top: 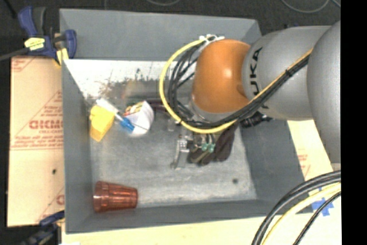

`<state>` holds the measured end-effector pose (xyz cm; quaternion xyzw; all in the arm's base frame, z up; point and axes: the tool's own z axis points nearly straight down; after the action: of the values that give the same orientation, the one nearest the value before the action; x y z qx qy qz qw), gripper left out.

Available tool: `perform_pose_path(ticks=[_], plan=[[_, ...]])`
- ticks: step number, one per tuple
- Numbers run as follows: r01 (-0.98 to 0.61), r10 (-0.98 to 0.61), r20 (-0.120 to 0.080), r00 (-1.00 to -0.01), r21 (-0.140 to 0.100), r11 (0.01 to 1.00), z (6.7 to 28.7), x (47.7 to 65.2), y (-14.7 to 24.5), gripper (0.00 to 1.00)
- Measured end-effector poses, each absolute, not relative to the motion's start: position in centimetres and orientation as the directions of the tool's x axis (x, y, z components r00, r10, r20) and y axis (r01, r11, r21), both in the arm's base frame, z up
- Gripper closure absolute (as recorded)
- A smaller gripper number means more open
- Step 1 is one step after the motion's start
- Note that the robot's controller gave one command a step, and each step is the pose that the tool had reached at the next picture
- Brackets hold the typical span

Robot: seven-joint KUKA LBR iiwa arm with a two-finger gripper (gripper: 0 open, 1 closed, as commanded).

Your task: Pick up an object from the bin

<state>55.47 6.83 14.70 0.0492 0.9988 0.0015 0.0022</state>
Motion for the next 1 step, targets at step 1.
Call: perform_pose_path(ticks=[1], plan=[[0.241,0.241,0.006,-0.971,0.0,0.971,14.87,56.51,4.13,0.0]])
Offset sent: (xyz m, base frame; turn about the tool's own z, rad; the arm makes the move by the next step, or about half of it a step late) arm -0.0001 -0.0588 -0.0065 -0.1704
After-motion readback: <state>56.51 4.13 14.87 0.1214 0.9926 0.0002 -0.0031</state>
